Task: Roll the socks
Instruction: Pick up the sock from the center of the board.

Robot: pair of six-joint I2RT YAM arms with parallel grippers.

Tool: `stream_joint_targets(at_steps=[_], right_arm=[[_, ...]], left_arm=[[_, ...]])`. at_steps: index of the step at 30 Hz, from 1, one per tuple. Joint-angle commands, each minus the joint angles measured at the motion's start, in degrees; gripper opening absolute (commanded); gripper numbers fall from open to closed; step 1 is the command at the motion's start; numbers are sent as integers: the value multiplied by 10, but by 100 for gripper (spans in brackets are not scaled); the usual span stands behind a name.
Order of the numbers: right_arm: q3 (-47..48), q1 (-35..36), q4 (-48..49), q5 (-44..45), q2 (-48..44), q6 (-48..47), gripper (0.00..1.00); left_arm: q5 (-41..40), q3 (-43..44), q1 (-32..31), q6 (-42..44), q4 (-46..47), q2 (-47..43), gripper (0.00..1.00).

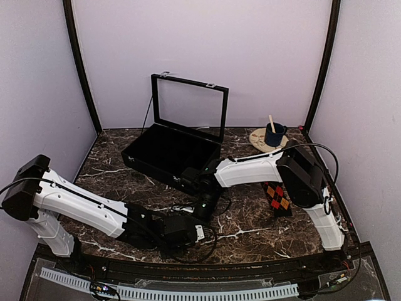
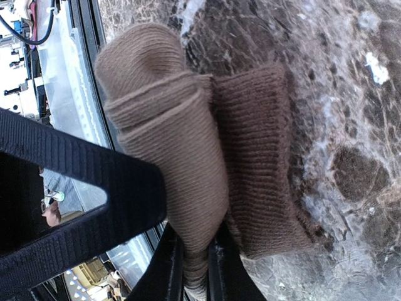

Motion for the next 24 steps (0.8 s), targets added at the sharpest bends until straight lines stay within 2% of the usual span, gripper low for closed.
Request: stream_joint_targets(at_steps=[1, 6, 14, 24], right_arm=[[-19, -3, -37, 43, 34, -8, 0], [-20, -3, -37, 44, 36, -7, 0], [-16, -4, -39, 42, 37, -6, 0], [-11, -4, -42, 36, 39, -4, 0]], left_arm=[[-23, 11, -3, 25, 2, 0, 36], [-40, 10, -2, 47, 8, -11, 42], [6, 5, -2, 57, 0, 0, 43], [8, 5, -2, 72, 12, 32, 45]])
